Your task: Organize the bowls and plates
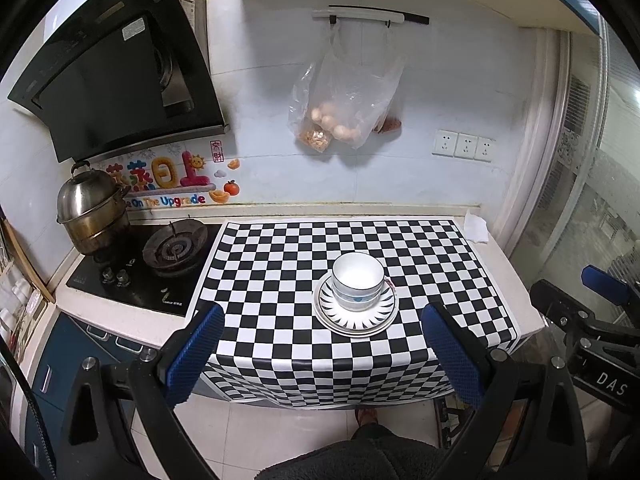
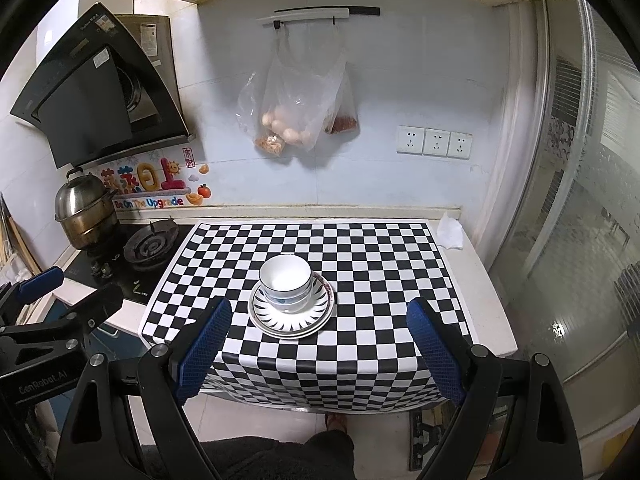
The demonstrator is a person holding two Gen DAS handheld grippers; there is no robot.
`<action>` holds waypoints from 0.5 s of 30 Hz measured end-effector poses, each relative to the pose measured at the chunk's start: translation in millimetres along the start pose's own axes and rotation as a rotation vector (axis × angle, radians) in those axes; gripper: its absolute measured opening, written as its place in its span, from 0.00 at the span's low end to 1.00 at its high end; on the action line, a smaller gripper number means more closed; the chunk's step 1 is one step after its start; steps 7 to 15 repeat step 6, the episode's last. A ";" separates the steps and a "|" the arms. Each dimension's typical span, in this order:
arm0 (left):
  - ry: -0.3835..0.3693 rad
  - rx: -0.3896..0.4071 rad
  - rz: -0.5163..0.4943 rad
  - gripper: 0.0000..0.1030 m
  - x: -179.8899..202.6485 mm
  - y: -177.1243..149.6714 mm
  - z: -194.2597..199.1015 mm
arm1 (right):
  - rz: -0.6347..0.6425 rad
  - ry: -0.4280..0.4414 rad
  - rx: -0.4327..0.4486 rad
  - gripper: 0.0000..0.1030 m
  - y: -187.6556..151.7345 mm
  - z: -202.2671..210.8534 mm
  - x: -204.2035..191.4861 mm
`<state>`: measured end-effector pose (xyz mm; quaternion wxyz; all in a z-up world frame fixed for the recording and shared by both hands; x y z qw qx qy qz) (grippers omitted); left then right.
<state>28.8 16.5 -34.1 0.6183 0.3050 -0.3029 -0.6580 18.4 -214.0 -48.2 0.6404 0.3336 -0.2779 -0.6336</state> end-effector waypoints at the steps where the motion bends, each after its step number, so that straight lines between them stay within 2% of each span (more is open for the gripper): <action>1: 0.000 0.002 -0.002 0.98 1.8 -0.9 1.3 | -0.002 -0.002 -0.001 0.89 -0.6 0.6 1.1; 15: 0.001 0.016 -0.004 0.98 6.9 -4.4 6.0 | -0.008 -0.005 0.003 0.89 -2.2 3.4 6.4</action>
Point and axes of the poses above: each gripper's, at about its wrist camera, not at the fingertips, and z roughly against the way its jaws point, x to its right, y to its top, the point moved 1 cm from there along -z, roughly the way its jaws point, and after that the axes turned 2 degrees about y, right-handed, at the moved point
